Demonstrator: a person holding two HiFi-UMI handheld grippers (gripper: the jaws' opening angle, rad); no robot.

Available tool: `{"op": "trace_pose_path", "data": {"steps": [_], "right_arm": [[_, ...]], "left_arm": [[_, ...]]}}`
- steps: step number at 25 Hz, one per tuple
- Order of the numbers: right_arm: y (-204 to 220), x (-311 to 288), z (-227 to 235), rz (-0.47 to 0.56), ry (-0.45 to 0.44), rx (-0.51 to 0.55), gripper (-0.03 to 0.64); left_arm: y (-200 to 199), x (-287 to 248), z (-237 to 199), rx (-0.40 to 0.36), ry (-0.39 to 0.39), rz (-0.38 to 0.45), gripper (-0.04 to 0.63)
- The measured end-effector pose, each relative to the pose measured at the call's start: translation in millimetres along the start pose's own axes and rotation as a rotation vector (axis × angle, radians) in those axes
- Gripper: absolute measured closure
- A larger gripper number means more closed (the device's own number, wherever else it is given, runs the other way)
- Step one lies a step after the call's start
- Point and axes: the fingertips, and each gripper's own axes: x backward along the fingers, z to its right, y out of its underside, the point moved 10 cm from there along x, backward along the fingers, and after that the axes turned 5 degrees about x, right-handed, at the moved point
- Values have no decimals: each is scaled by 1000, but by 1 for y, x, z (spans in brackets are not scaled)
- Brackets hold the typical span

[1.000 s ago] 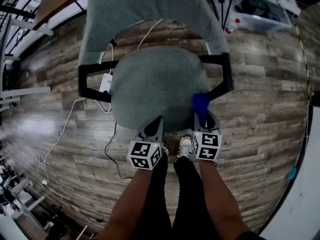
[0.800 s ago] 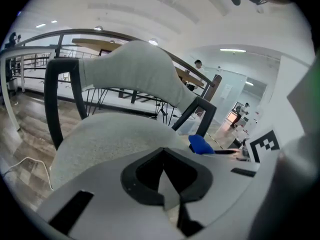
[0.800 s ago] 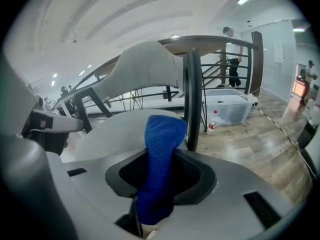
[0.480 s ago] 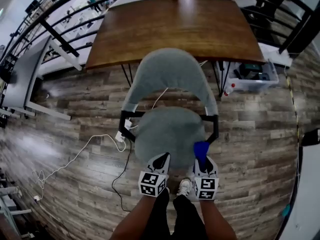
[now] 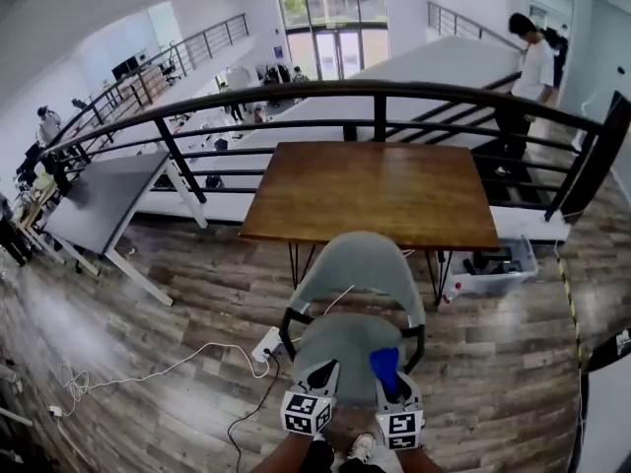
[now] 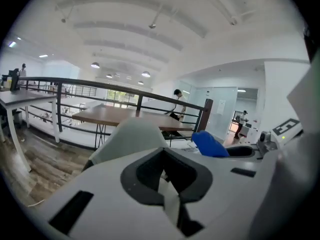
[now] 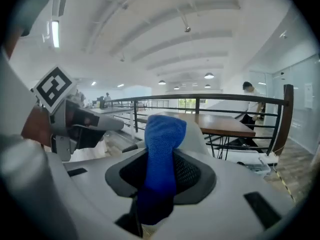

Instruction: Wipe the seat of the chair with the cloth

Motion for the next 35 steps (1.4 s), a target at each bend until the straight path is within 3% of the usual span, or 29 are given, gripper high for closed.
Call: {"op": "trace_pose_path", "data": {"steps": [5,9,13,23,28,35], "right_arm": [[-43,27,-1,72,-38,-14,486],[-68,48,1,137,-8,-5,486],[-84,55,6,200,32,-4,486],[-102,70,14,253,79,15,486],[-99,74,9,260,75,10,486],[-99,75,9,263,65,26,486]], "left_arm": [[-28,33,26,-54,15,62,594],[-57,60,38,-70,35,156,594],[-83,71,43,-88,51,198,594],[-98,73,54,-174,57,198,594],[-100,78,64,-257,56,209,594],[-95,80,75,-284,67,200,594]]}}
